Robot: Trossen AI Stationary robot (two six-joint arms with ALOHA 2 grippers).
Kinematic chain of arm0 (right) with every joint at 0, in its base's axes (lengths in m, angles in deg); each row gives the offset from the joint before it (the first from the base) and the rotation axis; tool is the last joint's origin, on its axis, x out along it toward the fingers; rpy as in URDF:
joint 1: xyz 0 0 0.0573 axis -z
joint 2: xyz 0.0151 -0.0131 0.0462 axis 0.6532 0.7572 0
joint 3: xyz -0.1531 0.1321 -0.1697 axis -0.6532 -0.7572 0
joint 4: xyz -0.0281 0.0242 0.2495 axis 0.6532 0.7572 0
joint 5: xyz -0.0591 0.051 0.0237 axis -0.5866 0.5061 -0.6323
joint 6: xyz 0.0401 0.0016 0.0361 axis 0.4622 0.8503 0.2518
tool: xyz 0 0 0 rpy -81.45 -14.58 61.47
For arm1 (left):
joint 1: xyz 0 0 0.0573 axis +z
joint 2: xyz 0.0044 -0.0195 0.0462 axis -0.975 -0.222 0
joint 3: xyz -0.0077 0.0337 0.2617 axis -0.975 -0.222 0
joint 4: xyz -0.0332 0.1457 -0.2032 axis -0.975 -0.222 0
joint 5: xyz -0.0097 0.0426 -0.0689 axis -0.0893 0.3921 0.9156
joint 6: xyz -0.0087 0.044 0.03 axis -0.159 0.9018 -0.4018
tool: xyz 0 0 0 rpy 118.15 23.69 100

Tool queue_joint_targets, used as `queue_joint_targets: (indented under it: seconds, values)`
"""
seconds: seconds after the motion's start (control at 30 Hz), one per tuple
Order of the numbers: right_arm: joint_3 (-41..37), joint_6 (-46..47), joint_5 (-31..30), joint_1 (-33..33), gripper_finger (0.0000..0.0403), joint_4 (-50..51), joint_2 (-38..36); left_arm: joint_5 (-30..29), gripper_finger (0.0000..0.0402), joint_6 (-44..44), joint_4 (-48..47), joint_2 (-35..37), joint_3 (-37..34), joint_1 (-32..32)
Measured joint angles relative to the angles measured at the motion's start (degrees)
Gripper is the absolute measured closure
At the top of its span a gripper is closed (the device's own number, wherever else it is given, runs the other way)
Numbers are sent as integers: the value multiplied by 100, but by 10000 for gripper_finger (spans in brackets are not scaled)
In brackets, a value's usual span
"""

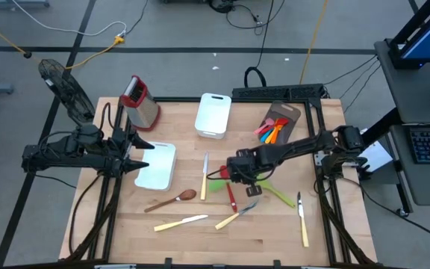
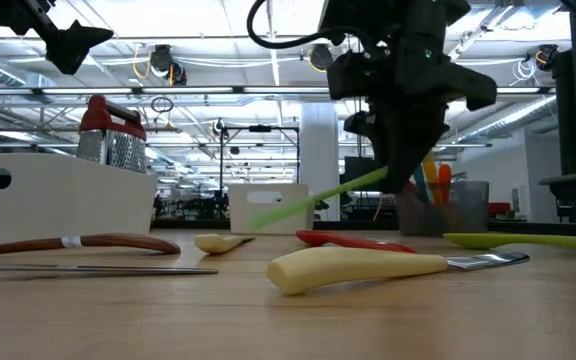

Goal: Pick & Place Kitchen Items
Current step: Put the green spatula into the black bin

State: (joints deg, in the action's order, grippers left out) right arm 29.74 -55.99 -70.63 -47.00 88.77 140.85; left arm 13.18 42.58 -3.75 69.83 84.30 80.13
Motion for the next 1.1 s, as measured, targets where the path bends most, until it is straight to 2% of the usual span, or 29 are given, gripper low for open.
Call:
queue_joint_targets:
  seconds: [0.23, 0.47, 0.57, 1.1]
  values:
    - [398, 344, -78, 17, 359, 676, -137, -2, 34, 38, 2, 0, 0, 0]
    - [407, 1342, -85, 40, 359, 851, -710, -2, 34, 322, 0, 1, 0, 0]
    - [407, 1830, -263, 42, 359, 974, -985, -3, 34, 447, 0, 1, 0, 0]
    - [405, 5370, -348, 640, 359, 1926, -2181, -31, 34, 754, 2, 0, 0, 0]
